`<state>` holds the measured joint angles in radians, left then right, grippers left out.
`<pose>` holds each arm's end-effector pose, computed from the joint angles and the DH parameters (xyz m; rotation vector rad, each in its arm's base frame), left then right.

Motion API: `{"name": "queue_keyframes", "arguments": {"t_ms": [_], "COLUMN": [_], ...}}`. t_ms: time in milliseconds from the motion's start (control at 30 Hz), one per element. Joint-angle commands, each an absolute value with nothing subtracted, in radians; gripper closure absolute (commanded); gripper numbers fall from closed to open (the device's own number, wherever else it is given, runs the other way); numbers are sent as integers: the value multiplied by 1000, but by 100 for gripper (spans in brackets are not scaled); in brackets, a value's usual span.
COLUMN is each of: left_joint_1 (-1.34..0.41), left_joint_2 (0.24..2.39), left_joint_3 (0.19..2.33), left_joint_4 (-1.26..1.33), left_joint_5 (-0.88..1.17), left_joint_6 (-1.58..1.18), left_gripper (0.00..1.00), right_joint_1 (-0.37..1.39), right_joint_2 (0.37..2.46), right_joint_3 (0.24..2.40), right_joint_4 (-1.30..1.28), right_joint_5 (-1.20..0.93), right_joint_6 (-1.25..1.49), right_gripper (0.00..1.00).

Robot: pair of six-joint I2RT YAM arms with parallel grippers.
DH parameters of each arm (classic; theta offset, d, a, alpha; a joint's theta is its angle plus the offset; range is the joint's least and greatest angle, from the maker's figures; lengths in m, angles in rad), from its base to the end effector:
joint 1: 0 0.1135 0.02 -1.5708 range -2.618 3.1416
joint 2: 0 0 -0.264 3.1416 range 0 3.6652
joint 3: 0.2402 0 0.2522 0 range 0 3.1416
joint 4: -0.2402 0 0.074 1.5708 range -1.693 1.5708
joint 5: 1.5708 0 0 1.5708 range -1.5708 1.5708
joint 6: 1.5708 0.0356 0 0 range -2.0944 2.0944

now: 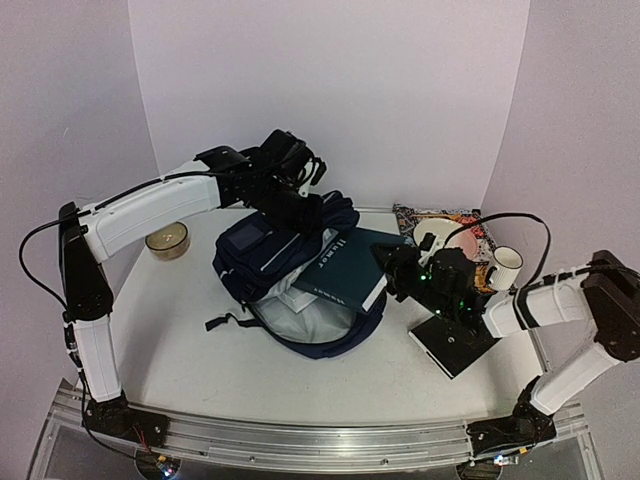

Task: Pack the student bag
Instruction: Place the book in the largest pocket of the bag.

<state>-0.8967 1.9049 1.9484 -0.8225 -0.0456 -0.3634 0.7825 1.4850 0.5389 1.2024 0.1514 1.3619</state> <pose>0.2676 -0.3323 0.3565 0.6154 2.3403 -0.5513 0.2129 0.2041 0.2406 0.5805 1.4217 1.6839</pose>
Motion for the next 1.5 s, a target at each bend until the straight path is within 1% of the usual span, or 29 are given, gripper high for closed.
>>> {"name": "queue_keyframes", "arguments": {"t_ms": [0, 167, 367, 500, 633, 833, 1067, 1267, 1467], "left_joint_1": [-907, -907, -907, -907, -906, -894, -849, -804, -780], "left_joint_2": [1810, 1817, 1825, 1822, 1801, 1763, 1726, 1710, 1704], "left_joint_3": [2020, 2021, 2025, 2013, 1970, 1907, 1830, 1791, 1755], "left_joint_4": [-663, -651, -632, -615, -603, -589, -577, -562, -558], "left_joint_5": [89, 99, 82, 87, 75, 16, -54, -44, -61], "left_joint_6": [-402, -402, -408, -410, -406, -387, -374, -374, -364], "left_gripper": [100, 100, 100, 100, 100, 100, 100, 100, 100], "right_joint_1": [820, 862, 904, 923, 934, 939, 943, 946, 947], "right_joint_2": [1586, 1737, 1895, 1965, 2008, 2011, 1913, 1834, 1805], "right_joint_3": [670, 805, 933, 1012, 1054, 1098, 1073, 1076, 1103], "right_joint_4": [1458, 1479, 1477, 1395, 1327, 1142, 946, 805, 665], "right_joint_5": [247, 296, 344, 342, 330, 239, 189, 144, 110], "right_joint_6": [1377, 1360, 1342, 1305, 1261, 1196, 1089, 1047, 1016], "right_gripper": [59, 55, 53, 51, 46, 35, 18, 12, 6]}}
